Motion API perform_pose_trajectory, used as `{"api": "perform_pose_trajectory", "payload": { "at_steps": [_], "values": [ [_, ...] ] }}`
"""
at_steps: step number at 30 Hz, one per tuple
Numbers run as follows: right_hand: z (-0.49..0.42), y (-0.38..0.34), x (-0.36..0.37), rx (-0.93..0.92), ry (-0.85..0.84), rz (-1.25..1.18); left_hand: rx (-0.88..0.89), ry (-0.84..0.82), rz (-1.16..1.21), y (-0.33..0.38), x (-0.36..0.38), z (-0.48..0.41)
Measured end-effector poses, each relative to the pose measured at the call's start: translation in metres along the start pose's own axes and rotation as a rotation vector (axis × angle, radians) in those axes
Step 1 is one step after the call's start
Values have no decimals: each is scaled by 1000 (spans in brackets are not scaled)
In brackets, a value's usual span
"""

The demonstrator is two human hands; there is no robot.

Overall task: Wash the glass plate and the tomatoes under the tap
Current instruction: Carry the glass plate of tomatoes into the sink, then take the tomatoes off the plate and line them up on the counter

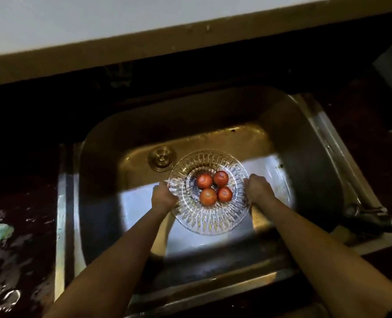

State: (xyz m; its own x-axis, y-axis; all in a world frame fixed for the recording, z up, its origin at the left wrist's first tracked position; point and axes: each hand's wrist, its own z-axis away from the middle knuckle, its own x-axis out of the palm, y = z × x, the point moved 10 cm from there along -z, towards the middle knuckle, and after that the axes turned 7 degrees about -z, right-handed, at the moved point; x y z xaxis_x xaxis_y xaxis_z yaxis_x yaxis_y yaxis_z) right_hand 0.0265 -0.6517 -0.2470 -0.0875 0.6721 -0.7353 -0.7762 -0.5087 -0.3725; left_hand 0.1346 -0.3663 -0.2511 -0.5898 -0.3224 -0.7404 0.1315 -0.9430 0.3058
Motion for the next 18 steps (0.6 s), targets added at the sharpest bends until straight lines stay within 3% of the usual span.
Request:
{"api": "perform_pose_trajectory", "payload": {
  "at_steps": [5,8,11,14,18],
  "values": [
    [1,7,-1,13,-10,45,51,32,-56,9,4,0],
    [4,6,-7,53,38,43,85,153,-87,16,-4,15],
    [10,-18,-20,-106,129,152,214,274,-152,41,-3,42],
    [17,-35,-5,-250,-6,68,357,143,-71,70,29,60],
    [28,-30,19,-187,-210,-136,329,78,53,81,47,64]
  ]
}}
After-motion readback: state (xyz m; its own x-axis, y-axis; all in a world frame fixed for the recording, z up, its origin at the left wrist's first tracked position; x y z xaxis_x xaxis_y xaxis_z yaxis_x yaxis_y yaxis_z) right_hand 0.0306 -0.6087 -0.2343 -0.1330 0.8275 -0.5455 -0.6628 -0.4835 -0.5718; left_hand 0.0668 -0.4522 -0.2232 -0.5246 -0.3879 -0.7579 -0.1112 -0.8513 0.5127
